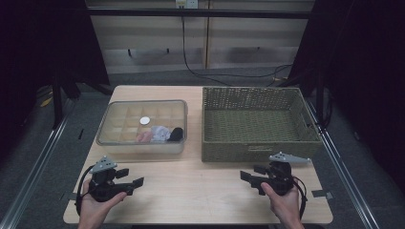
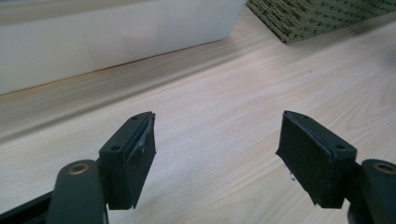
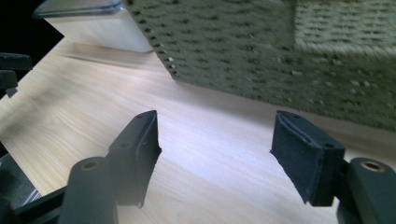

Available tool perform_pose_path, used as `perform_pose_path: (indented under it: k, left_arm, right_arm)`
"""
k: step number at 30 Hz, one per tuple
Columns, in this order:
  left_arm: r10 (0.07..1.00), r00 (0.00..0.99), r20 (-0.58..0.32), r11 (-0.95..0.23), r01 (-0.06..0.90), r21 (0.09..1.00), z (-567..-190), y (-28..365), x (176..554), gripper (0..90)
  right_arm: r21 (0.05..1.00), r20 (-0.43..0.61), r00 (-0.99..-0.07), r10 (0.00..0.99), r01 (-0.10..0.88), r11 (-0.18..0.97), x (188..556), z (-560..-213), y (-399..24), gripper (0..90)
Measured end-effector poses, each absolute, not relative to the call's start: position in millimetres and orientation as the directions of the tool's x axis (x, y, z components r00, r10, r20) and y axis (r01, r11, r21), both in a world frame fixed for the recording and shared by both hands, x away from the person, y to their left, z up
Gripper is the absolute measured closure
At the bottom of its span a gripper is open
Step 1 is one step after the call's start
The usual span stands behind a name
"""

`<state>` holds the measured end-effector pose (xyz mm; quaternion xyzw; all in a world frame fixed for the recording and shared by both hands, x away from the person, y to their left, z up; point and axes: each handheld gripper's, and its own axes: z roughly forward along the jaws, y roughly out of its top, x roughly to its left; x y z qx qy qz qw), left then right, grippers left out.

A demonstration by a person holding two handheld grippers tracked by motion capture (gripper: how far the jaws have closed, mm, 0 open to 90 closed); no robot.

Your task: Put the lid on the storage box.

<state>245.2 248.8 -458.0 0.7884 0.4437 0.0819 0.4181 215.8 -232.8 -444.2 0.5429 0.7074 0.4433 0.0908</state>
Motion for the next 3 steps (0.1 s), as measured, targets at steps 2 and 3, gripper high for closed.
perform_pose_path:
  k: [2,3]
  left_arm:
    - [0.762,0.603,-0.234,-0.280,0.633,0.722,-461.6,245.9,243.8,26.7]
    - [0.757,0.609,-0.236,-0.284,0.633,0.720,-463.0,244.2,242.8,26.6]
  right_arm:
    - [0.729,0.363,-0.388,0.847,0.685,0.001,215.0,-446.0,-235.8,29.4]
    - [0.730,0.361,-0.388,0.848,0.684,0.002,215.0,-446.7,-236.2,29.2]
